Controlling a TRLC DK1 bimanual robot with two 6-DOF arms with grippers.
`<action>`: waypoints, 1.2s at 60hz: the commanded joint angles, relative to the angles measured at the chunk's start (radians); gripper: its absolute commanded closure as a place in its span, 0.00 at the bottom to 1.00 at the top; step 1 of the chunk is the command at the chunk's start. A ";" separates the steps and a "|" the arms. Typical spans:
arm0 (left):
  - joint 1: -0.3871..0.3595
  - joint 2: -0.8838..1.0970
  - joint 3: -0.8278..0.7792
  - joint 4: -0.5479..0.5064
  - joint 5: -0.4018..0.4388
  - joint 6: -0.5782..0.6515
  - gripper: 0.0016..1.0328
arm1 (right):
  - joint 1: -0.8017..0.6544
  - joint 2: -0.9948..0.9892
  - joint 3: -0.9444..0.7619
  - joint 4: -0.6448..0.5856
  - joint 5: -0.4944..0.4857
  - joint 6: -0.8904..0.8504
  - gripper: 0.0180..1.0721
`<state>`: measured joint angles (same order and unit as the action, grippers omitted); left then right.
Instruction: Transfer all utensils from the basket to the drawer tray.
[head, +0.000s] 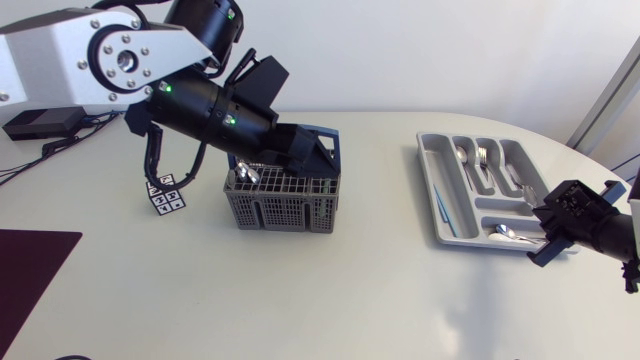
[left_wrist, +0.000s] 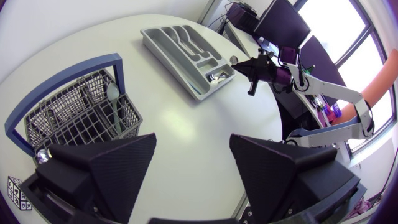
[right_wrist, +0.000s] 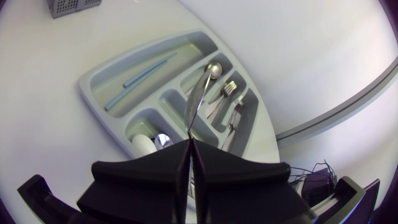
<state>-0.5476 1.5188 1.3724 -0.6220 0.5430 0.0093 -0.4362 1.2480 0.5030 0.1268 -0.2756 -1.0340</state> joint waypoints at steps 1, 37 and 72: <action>-0.014 0.021 -0.027 0.005 -0.011 0.018 0.19 | -0.022 0.083 -0.018 0.088 0.030 -0.057 0.94; -0.018 0.067 -0.049 0.036 -0.078 0.052 0.19 | -0.065 0.340 -0.054 0.419 0.121 -0.136 0.88; 0.014 0.073 -0.073 0.068 -0.078 0.075 0.19 | -0.009 -0.038 -0.087 0.017 0.118 -0.159 0.05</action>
<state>-0.5419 1.5700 1.3209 -0.5644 0.4652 0.0650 -0.4511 1.2999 0.3878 0.2363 -0.1356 -1.2003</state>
